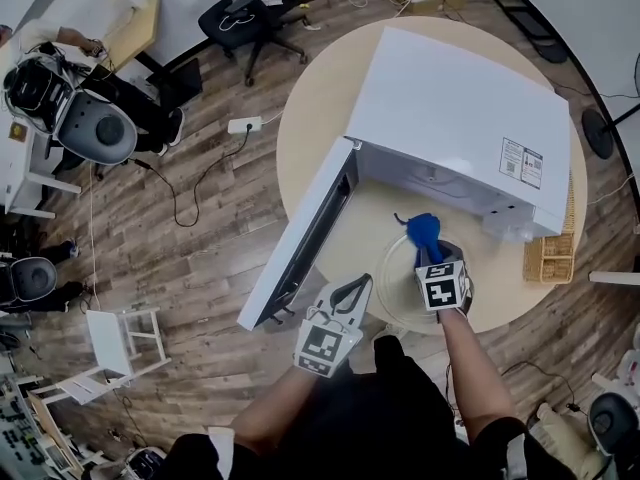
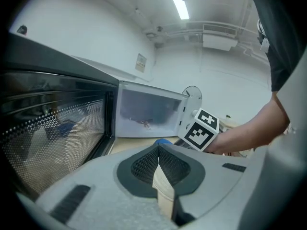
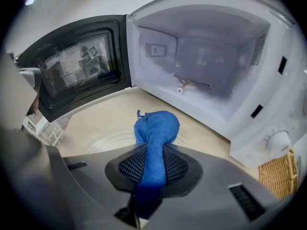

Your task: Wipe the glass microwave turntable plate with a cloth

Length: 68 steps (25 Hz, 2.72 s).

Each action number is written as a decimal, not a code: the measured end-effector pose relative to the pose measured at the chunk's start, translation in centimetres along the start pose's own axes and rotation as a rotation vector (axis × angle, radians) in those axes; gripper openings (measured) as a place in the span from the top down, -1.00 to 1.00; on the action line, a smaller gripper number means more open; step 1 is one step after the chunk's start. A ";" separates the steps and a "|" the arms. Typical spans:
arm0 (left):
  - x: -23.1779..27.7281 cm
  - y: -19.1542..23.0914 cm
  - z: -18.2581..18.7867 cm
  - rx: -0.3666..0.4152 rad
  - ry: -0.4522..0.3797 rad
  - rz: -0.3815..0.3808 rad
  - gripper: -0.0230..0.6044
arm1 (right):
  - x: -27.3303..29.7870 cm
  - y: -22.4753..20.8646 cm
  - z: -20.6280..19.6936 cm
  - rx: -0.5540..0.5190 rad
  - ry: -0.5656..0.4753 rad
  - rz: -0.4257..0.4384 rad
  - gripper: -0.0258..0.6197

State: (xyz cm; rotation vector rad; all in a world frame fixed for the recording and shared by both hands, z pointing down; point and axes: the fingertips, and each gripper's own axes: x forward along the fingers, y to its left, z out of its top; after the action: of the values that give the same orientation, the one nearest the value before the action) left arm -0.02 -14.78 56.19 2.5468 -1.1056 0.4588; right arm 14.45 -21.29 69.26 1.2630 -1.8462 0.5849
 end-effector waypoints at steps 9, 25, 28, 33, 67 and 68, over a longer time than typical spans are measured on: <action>1.0 -0.6 0.6 0.009 -0.004 -0.022 0.91 | -0.4 -4.7 -1.2 0.037 0.017 -0.080 0.71; 0.9 -1.0 1.0 0.038 -0.001 -0.025 0.91 | -1.7 -8.8 -3.0 0.115 0.005 -0.149 0.70; 0.5 -0.8 1.3 0.056 -0.009 -0.017 0.91 | -2.9 -8.4 -2.5 0.149 -0.051 -0.149 0.70; -0.1 -1.0 1.4 0.060 -0.014 -0.011 0.91 | -5.8 -6.6 -1.1 0.140 -0.126 -0.114 0.70; -6.4 0.8 -0.2 0.025 -0.030 0.073 0.91 | -2.9 11.8 -2.9 -0.107 -0.021 0.172 0.70; -6.4 0.7 -0.2 0.027 -0.029 0.070 0.91 | -2.9 11.5 -2.9 -0.107 -0.019 0.165 0.70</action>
State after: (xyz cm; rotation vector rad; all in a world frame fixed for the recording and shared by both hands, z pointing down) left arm -4.70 -11.04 53.88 2.5522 -1.2097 0.4579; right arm 5.43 -12.98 69.28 1.0562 -1.9831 0.5559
